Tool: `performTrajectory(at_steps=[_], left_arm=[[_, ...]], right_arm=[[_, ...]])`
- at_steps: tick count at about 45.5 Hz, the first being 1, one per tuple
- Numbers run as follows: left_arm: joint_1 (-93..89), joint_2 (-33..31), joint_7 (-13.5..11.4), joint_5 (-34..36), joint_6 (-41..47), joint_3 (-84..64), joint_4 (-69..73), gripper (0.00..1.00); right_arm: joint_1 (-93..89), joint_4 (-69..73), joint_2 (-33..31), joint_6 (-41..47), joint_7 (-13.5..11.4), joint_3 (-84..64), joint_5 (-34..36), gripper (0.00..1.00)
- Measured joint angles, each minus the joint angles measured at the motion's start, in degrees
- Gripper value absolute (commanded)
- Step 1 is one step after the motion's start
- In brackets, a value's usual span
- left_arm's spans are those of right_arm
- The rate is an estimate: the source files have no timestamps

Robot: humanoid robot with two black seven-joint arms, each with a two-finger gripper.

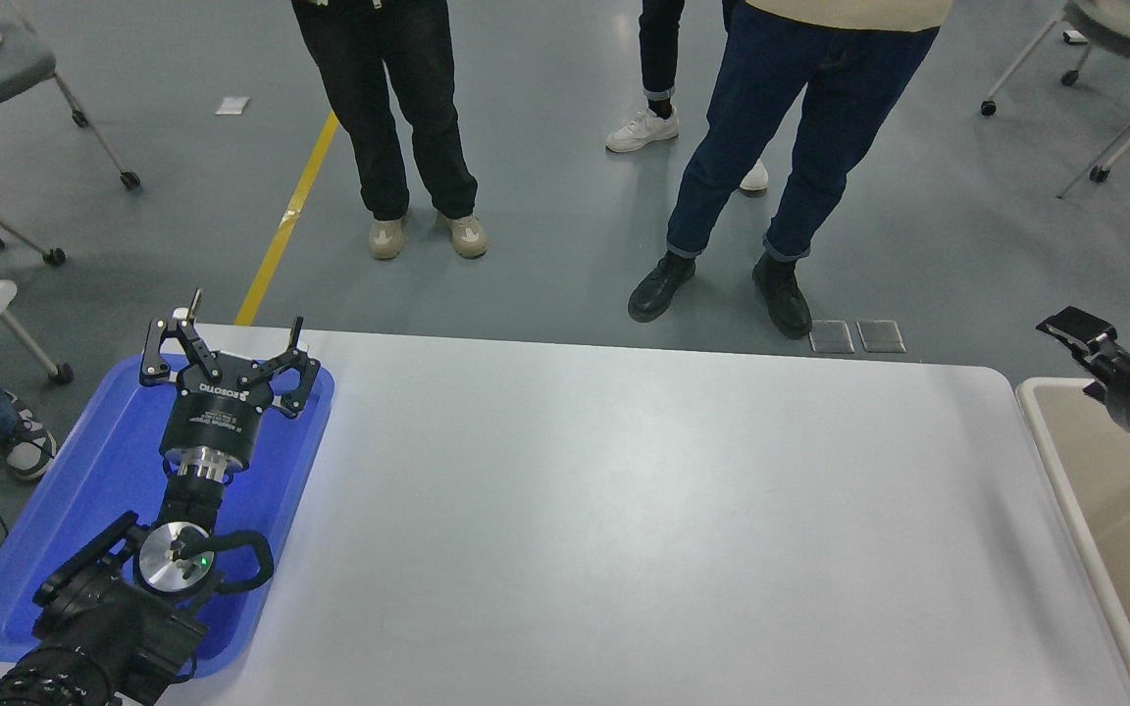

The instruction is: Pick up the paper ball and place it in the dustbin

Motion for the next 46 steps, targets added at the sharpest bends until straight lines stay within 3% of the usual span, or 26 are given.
performTrajectory(at_steps=[9, 27, 36, 46], left_arm=[[0.0, 0.0, 0.0, 0.0, 0.0, 0.0, 0.0, 1.00], [0.0, 0.0, 0.0, 0.0, 0.0, 0.0, 0.0, 1.00], [0.0, 0.0, 0.0, 0.0, 0.0, 0.0, 0.0, 1.00], [0.0, 0.0, 0.0, 0.0, 0.0, 0.0, 0.0, 1.00]], right_arm=[[-2.7, 6.4, 1.8, 1.8, 0.0, 13.8, 9.0, 1.00], [-6.7, 12.1, 12.0, 4.5, 0.2, 27.7, 37.2, 1.00], [-10.5, 12.1, 18.2, 9.5, 0.4, 30.8, 43.8, 1.00], [-13.4, 7.7, 23.3, 15.9, 0.5, 32.7, 46.0, 1.00]])
